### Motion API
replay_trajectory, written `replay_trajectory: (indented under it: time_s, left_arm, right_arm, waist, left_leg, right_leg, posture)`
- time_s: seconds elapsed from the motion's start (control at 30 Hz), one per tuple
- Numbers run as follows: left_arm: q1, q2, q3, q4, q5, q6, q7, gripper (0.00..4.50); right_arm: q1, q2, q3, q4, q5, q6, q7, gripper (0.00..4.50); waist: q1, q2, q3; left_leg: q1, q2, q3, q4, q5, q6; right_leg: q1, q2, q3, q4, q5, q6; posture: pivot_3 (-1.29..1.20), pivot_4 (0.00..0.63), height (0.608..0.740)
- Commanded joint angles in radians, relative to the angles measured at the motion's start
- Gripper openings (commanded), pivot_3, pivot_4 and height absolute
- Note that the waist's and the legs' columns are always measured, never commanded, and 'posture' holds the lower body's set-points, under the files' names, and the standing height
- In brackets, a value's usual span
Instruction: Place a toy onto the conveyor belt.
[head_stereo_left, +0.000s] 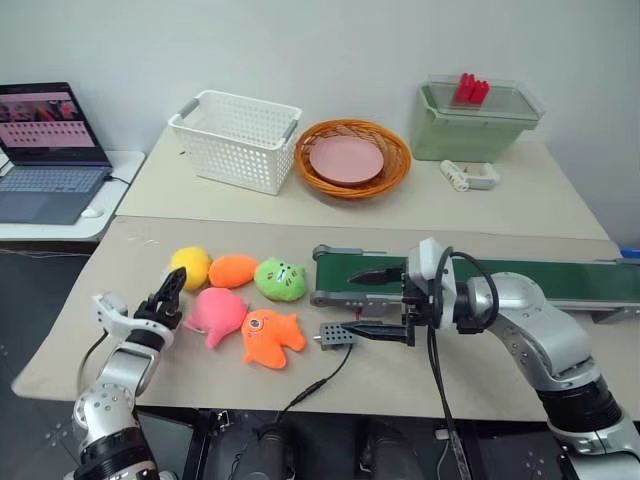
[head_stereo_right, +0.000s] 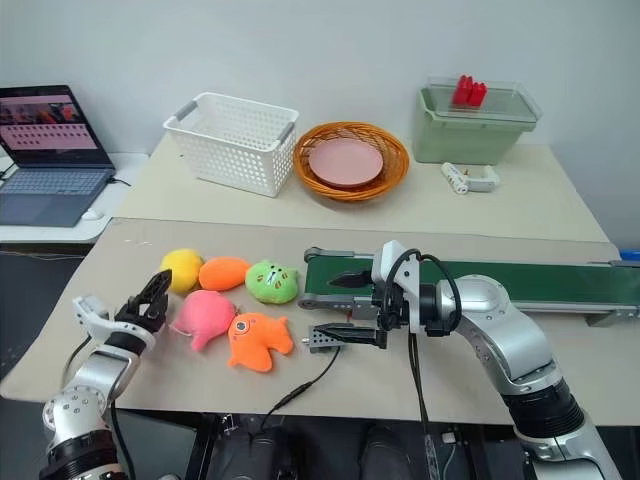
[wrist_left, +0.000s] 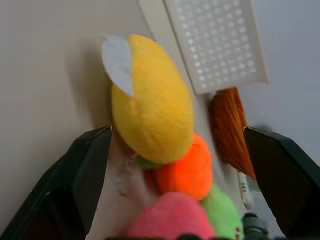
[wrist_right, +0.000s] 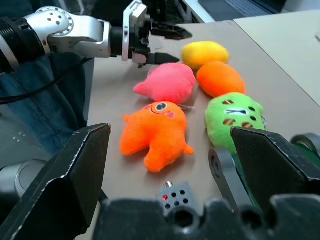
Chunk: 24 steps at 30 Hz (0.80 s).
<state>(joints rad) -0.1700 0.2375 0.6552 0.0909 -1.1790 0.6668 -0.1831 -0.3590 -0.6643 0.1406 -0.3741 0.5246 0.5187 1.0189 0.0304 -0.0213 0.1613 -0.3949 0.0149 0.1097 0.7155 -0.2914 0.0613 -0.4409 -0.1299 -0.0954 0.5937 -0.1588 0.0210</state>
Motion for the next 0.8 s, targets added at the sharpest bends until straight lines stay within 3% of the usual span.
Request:
replay_trajectory:
  time_s: [0.03, 0.2, 0.5, 0.8]
  left_arm:
    - [-0.023, 0.039, 0.015, 0.039, -0.010, 0.016, -0.001, 4.44]
    - [-0.037, 0.057, 0.022, 0.122, 0.034, -0.010, 0.009, 4.44]
    - [0.012, 0.036, 0.075, 0.083, -0.014, 0.003, 0.021, 4.44]
    - [-0.131, 0.098, 0.026, 0.300, 0.079, -0.015, -0.043, 4.44]
  right_arm:
    - [0.008, -0.005, -0.041, -0.052, 0.008, -0.011, -0.019, 4.50]
    - [0.008, -0.004, -0.051, -0.056, 0.007, -0.012, -0.039, 4.50]
    - [0.013, -0.023, -0.059, -0.046, 0.003, -0.020, -0.032, 4.50]
    - [-0.001, -0.018, -0.070, -0.050, 0.011, -0.013, -0.040, 4.50]
  waist:
    - [-0.010, 0.000, 0.000]
    - [-0.020, 0.000, 0.000]
    - [-0.021, -0.001, 0.001]
    - [-0.014, -0.001, 0.001]
  left_leg:
    - [0.000, 0.000, 0.000, 0.000, 0.000, -0.001]
    - [0.001, 0.000, 0.000, -0.001, 0.000, -0.001]
    - [0.002, 0.001, -0.001, -0.001, -0.001, 0.002]
    - [0.002, 0.001, -0.001, -0.001, -0.002, 0.003]
  right_leg:
    - [0.000, 0.000, 0.000, 0.000, 0.000, 0.000]
    - [0.000, 0.001, 0.000, 0.000, 0.000, 0.000]
    - [0.000, 0.000, 0.000, 0.000, -0.001, 0.000]
    - [0.000, 0.001, 0.000, 0.001, -0.001, -0.001]
  posture:
    - [0.00, 0.150, 0.740]
    - [0.00, 0.150, 0.740]
    - [0.00, 0.150, 0.740]
    - [0.00, 0.150, 0.740]
